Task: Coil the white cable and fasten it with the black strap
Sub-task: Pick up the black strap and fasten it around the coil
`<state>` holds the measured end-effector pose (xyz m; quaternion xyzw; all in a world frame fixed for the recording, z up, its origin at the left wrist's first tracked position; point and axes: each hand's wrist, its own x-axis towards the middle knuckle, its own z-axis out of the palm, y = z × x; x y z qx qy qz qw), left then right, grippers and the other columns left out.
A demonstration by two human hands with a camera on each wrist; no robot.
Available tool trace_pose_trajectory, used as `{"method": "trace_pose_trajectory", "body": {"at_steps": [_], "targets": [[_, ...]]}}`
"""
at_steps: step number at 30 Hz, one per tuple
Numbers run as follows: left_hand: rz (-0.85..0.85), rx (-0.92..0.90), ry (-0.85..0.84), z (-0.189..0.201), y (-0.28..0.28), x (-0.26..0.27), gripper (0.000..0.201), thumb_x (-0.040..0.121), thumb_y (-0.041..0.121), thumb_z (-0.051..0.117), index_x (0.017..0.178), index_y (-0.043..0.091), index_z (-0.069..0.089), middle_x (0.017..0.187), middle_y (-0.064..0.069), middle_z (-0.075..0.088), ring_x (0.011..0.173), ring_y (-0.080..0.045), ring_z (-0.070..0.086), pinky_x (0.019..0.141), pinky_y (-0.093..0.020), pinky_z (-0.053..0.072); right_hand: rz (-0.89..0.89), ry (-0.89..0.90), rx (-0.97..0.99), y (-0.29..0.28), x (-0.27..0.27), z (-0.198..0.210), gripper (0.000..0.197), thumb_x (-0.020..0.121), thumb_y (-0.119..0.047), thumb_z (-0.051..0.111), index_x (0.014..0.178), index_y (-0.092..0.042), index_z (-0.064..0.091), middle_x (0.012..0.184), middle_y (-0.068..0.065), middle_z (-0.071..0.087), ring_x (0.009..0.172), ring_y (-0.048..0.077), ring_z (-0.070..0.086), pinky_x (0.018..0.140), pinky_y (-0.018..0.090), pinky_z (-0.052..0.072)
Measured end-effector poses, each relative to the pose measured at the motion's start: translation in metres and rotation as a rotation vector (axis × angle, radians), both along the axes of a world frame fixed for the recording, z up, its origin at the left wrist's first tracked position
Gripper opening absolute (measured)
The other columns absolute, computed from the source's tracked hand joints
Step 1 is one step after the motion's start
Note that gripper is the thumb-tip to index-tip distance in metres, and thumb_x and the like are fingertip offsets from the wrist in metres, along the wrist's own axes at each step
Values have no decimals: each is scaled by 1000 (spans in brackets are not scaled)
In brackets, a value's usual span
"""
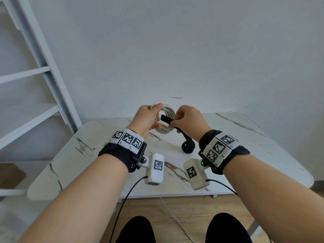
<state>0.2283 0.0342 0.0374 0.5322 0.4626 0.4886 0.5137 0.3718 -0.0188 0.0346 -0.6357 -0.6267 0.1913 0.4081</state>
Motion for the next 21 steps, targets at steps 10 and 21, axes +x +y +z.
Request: {"method": "trace_pose_trajectory", "body": {"at_steps": [10, 21], "targets": [[-39, 7, 58, -7, 3, 5, 29, 94, 30, 60, 99, 2, 55, 74, -4, 48, 56, -14, 50, 42, -23, 46, -81, 25, 59, 7, -7, -2, 8, 79, -13, 64, 84, -10, 58, 75, 1, 61, 67, 20, 56, 58, 30, 45], [-9, 11, 77, -10, 4, 6, 30, 94, 32, 60, 96, 2, 56, 67, -3, 50, 41, -13, 49, 45, -26, 48, -33, 2, 30, 2, -3, -10, 17, 81, -16, 66, 95, -7, 64, 91, 6, 69, 86, 24, 65, 79, 36, 53]]}}
